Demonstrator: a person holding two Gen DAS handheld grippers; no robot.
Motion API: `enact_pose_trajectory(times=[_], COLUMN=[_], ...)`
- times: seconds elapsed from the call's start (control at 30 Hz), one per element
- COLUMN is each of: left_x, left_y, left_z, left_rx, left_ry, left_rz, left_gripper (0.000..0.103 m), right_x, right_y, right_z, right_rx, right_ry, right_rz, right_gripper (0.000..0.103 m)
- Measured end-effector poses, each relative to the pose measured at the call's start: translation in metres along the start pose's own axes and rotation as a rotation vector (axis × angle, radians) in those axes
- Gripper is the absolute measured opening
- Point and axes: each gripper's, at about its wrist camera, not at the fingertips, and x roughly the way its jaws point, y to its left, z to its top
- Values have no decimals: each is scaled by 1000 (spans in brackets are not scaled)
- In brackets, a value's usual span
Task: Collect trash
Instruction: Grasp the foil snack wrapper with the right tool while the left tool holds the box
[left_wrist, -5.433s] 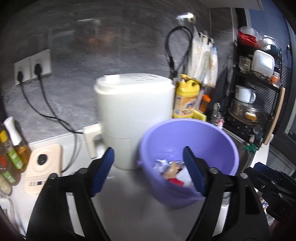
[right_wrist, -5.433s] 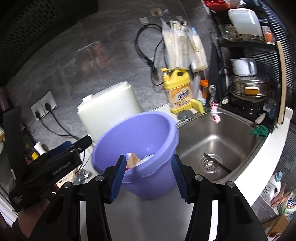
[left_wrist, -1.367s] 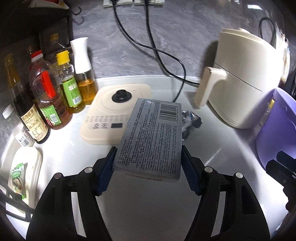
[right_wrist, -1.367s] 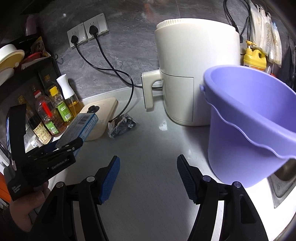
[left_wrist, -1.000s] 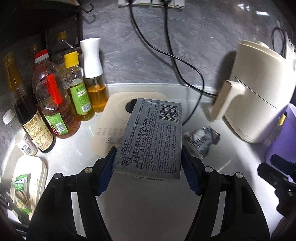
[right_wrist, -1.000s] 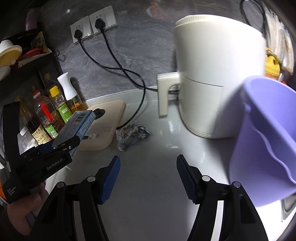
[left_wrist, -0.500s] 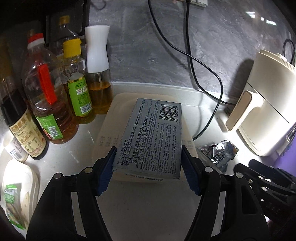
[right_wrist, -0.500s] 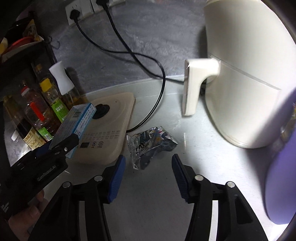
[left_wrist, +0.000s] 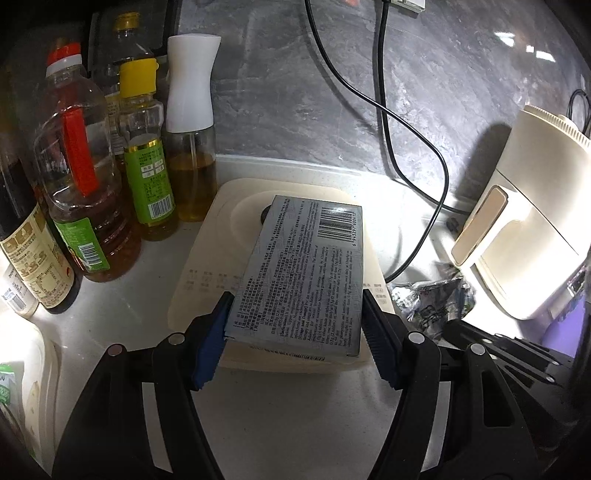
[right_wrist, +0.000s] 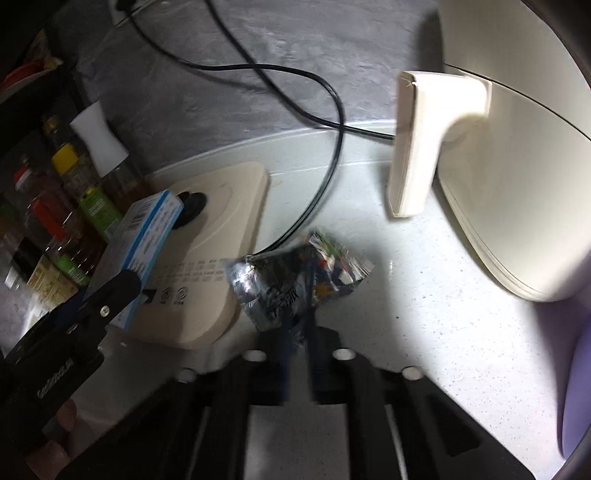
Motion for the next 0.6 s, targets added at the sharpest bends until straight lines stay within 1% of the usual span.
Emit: enact_pose_trajectory(times=[0.07, 0.27, 0.37, 0.47, 0.6], left_x=[-3, -18, -29, -44, -69], left_y=[-1, -11, -17, -26, -42], left_z=[-1, -1, 0, 0, -1], left_rx=[1, 13, 18, 28, 39], left_ry=[0, -10, -17, -33, -58], left_rz=[1, 6, 5, 2, -7], left_gripper=[68, 68, 68, 68, 68], right_x=[-8, -33, -52, -68, -101], right_y=[3, -1, -5, -9, -21], right_z=[-2, -3, -5, -5, -8], right_rx=[-29, -36, -36, -31, -19], right_ry=[-18, -57, -83, -100, -140], right_rz=[6, 26, 39, 48, 58], right_gripper=[1, 1, 1, 1, 1])
